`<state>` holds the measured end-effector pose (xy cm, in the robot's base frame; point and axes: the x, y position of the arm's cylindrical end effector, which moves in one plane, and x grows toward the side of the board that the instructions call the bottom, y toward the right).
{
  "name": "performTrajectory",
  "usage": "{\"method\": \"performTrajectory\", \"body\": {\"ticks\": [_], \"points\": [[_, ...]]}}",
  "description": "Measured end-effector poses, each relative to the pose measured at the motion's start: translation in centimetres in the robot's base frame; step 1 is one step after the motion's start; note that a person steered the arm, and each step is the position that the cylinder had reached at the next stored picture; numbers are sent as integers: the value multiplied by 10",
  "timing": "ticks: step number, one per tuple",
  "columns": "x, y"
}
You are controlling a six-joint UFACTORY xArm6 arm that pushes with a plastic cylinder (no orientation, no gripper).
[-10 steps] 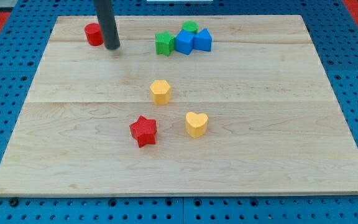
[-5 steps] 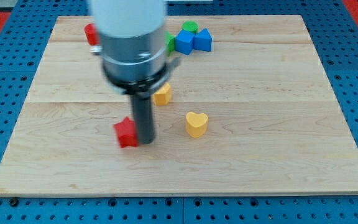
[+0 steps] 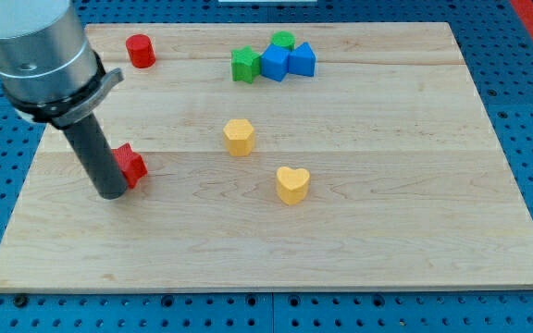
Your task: Place the red star below the red circle
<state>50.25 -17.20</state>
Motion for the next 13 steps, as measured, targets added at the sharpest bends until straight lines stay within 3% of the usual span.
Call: {"method": "performTrajectory", "body": {"ticks": [1, 2, 3, 4, 5, 6, 8, 11, 13], "points": [[-24, 16], [-67, -24], [-81, -36], [-71, 14], [-66, 22], [-81, -12], [-89, 17], [-190, -12], [-175, -17]]}}
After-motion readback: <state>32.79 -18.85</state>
